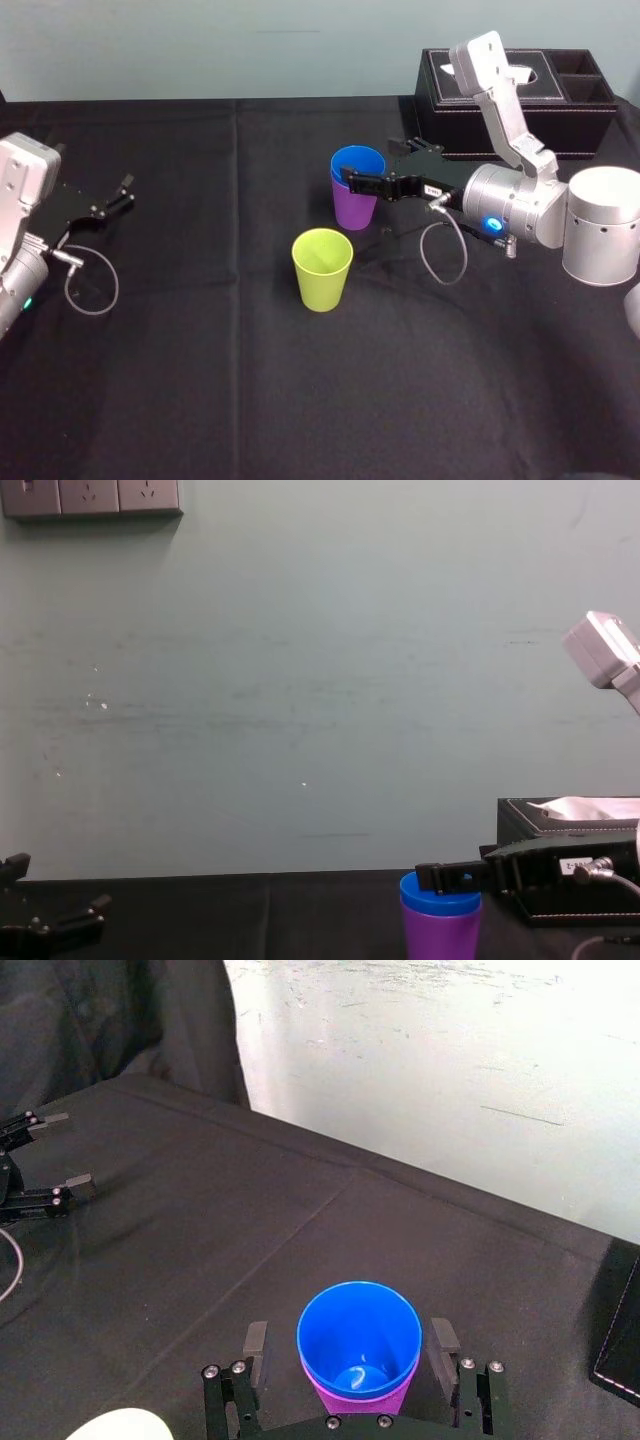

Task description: Stack the three plastic cups sequentially using one hand.

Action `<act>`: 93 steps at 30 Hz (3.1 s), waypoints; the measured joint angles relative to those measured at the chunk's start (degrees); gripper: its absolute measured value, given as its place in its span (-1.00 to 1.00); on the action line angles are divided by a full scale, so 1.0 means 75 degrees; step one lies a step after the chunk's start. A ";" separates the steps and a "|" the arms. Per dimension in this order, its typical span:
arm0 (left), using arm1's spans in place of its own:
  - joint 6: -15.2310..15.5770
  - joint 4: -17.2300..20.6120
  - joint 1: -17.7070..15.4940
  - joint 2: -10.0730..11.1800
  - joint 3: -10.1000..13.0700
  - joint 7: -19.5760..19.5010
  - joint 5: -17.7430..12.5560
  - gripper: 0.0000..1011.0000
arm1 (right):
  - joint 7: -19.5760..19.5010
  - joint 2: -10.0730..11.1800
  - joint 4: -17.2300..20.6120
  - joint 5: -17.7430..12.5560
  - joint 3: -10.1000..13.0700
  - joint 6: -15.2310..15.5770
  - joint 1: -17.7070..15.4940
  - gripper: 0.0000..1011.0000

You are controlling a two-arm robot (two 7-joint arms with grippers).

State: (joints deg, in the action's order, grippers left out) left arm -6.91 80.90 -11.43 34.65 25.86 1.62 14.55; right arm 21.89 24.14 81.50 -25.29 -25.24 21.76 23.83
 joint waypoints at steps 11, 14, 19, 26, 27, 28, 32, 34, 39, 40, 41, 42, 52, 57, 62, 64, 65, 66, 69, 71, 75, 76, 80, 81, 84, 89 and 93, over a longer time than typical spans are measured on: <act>0.0000 0.0000 0.0000 0.0000 0.0000 0.0001 0.0000 1.00 | 0.0000 0.0000 0.0000 0.0000 0.0000 0.0002 0.0000 0.98; 0.0000 0.0000 0.0000 0.0000 0.0000 0.0000 0.0000 1.00 | 0.0001 0.0000 0.0000 0.0000 0.0000 0.0003 0.0000 0.98; 0.0000 0.0000 0.0000 0.0000 0.0000 0.0000 0.0000 1.00 | 0.0001 0.0000 0.0000 0.0000 0.0000 0.0002 0.0000 0.98; 0.0000 0.0000 0.0000 0.0000 0.0000 0.0000 0.0000 1.00 | 0.0050 0.0004 0.0034 -0.0148 0.0135 -0.0194 -0.0070 0.98; 0.0000 0.0000 -0.0001 0.0000 0.0000 0.0000 0.0000 1.00 | 0.0053 0.0006 0.0045 -0.0165 0.0144 -0.0207 -0.0079 0.98; 0.0000 0.0000 0.0000 0.0000 0.0000 0.0000 0.0000 1.00 | 0.0062 0.0019 0.0088 -0.0197 0.0160 -0.0225 -0.0103 0.98; 0.0000 0.0000 0.0000 0.0000 0.0000 0.0000 0.0000 1.00 | 0.0063 0.0092 0.0266 -0.0279 0.0194 -0.0214 -0.0189 0.98; 0.0000 0.0000 0.0000 0.0000 0.0000 0.0000 0.0000 1.00 | 0.0075 0.0161 0.0429 -0.0348 0.0221 -0.0192 -0.0258 0.98; 0.0000 0.0000 0.0000 0.0000 0.0000 0.0000 0.0000 1.00 | 0.0157 0.0369 0.0801 -0.0547 0.0299 -0.0121 -0.0424 0.98; 0.0000 0.0000 0.0000 0.0000 0.0000 0.0001 0.0000 1.00 | 0.0203 0.0441 0.0904 -0.0610 0.0312 -0.0101 -0.0467 0.98; 0.0000 0.0000 -0.0001 0.0000 0.0000 0.0000 0.0000 1.00 | 0.0242 0.0506 0.0988 -0.0658 0.0322 -0.0083 -0.0498 0.98; 0.0000 0.0000 0.0000 0.0000 0.0000 0.0000 0.0000 1.00 | 0.0276 0.0561 0.1043 -0.0691 0.0330 -0.0072 -0.0519 0.98; 0.0000 0.0000 0.0000 0.0000 0.0000 0.0001 0.0000 1.00 | 0.0921 0.1459 0.1628 -0.1063 0.0430 -0.0151 -0.0804 0.98; 0.0000 0.0000 0.0000 0.0000 0.0000 0.0001 0.0000 1.00 | 0.1464 0.1926 0.1690 -0.1146 0.0401 -0.0558 -0.0899 0.98; 0.0000 0.0000 0.0000 0.0000 0.0000 0.0000 0.0000 1.00 | 0.1935 0.2285 0.1683 -0.1257 0.0312 -0.0816 -0.0986 0.98; 0.0000 0.0000 0.0000 0.0000 0.0000 0.0000 0.0000 1.00 | 0.2116 0.2428 0.1688 -0.1302 0.0264 -0.0905 -0.1027 0.98; 0.0000 0.0000 0.0000 0.0000 0.0000 0.0000 0.0000 1.00 | 0.2176 0.2485 0.1693 -0.1310 0.0241 -0.0935 -0.1040 0.98; 0.0000 0.0000 0.0000 0.0000 0.0000 0.0000 0.0000 1.00 | 0.2233 0.2539 0.1703 -0.1315 0.0216 -0.0963 -0.1053 0.98; 0.0000 0.0000 0.0000 0.0000 0.0000 0.0000 0.0000 1.00 | 0.2447 0.2772 0.1777 -0.1290 0.0042 -0.1035 -0.1081 0.98; 0.0000 0.0000 0.0000 0.0000 0.0000 0.0000 0.0000 1.00 | 0.2488 0.2839 0.1799 -0.1249 -0.0033 -0.1036 -0.1085 0.98; 0.0000 0.0000 -0.0001 0.0000 0.0000 0.0000 0.0000 1.00 | 0.2501 0.2996 0.1853 -0.1143 -0.0221 -0.0986 -0.1081 0.98; 0.0000 0.0000 0.0000 0.0000 0.0000 0.0000 0.0000 1.00 | 0.2498 0.3045 0.1873 -0.1089 -0.0296 -0.0959 -0.1073 0.98; 0.0000 0.0000 0.0000 0.0000 0.0000 0.0000 0.0000 1.00 | 0.2490 0.3131 0.1894 -0.0943 -0.0495 -0.0905 -0.1025 0.98; 0.0000 0.0000 0.0000 0.0000 0.0000 0.0001 0.0000 1.00 | 0.2485 0.3136 0.1892 -0.0918 -0.0532 -0.0897 -0.1013 0.98; 0.0000 0.0000 0.0000 0.0000 0.0000 0.0000 0.0000 1.00 | 0.2440 0.3129 0.1840 -0.0841 -0.0651 -0.0874 -0.0973 0.98; 0.0000 0.0000 0.0000 0.0000 0.0000 0.0000 0.0000 1.00 | 0.2347 0.3033 0.1724 -0.0763 -0.0815 -0.0777 -0.0879 0.98; 0.0000 0.0000 0.0000 0.0000 0.0000 0.0001 0.0000 1.00 | 0.2331 0.2961 0.1654 -0.0712 -0.0912 -0.0711 -0.0796 0.98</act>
State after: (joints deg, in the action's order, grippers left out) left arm -6.90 80.90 -11.43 34.65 25.86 1.62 14.55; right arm 39.37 46.35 93.90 -30.62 -32.08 16.43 17.86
